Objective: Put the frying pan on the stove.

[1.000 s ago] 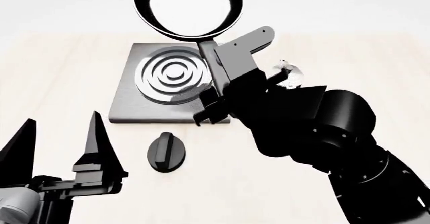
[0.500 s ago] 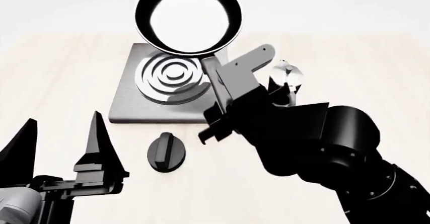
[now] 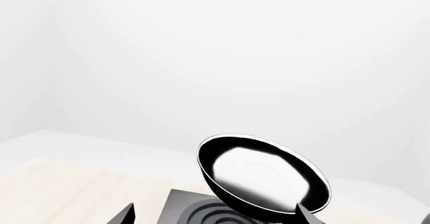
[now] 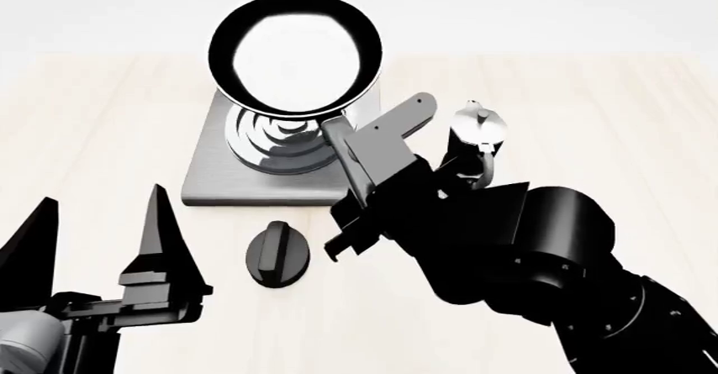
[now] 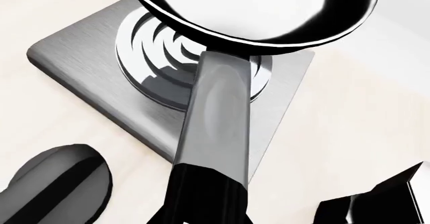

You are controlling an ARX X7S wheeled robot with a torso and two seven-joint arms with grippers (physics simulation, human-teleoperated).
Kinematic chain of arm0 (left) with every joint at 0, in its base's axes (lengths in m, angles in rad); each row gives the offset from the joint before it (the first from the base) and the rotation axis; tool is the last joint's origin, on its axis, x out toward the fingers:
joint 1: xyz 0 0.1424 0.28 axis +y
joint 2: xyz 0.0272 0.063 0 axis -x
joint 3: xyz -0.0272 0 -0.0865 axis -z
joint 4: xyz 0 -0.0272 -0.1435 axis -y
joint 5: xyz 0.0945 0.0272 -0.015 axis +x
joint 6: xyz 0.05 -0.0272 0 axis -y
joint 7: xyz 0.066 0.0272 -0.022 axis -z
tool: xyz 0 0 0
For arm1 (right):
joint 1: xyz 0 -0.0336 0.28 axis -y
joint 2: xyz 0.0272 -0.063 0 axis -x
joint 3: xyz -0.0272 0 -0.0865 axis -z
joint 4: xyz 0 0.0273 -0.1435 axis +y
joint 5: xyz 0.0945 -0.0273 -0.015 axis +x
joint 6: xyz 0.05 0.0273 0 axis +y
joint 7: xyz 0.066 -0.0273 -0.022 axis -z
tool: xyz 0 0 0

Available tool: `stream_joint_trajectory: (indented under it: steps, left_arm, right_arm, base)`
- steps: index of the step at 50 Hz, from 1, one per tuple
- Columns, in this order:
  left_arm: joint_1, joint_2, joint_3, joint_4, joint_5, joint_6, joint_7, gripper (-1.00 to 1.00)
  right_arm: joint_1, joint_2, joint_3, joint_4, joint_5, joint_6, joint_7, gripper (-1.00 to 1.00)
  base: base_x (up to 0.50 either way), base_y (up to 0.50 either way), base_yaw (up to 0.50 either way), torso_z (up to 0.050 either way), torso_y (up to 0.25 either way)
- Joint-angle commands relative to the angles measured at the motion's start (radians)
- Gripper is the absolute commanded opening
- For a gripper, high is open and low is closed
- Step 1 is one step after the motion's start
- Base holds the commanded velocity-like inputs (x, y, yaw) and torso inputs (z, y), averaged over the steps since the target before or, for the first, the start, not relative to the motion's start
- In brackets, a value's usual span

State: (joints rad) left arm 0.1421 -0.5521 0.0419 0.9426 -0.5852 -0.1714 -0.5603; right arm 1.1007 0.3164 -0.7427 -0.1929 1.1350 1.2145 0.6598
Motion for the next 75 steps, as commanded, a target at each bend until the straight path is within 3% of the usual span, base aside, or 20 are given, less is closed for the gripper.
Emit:
stream_joint_trajectory:
  steps: [1, 75]
  left_arm:
    - [0.005, -0.003, -0.001, -0.004, -0.001, 0.011, -0.001, 1.0]
    - [-0.021, -0.053, -0.001, 0.022, -0.054, -0.004, -0.062, 1.0]
  right_arm:
    - [0.03, -0.009, 0.0, 0.011, -0.089, -0.01, -0.025, -1.0]
    - [0.0, -0.008, -0.116, 0.087, -0.154, -0.089, -0.086, -1.0]
  base:
    - [0.0, 0.0, 0.0, 0.0, 0.01]
    - [0.0, 0.0, 0.0, 0.001, 0.002]
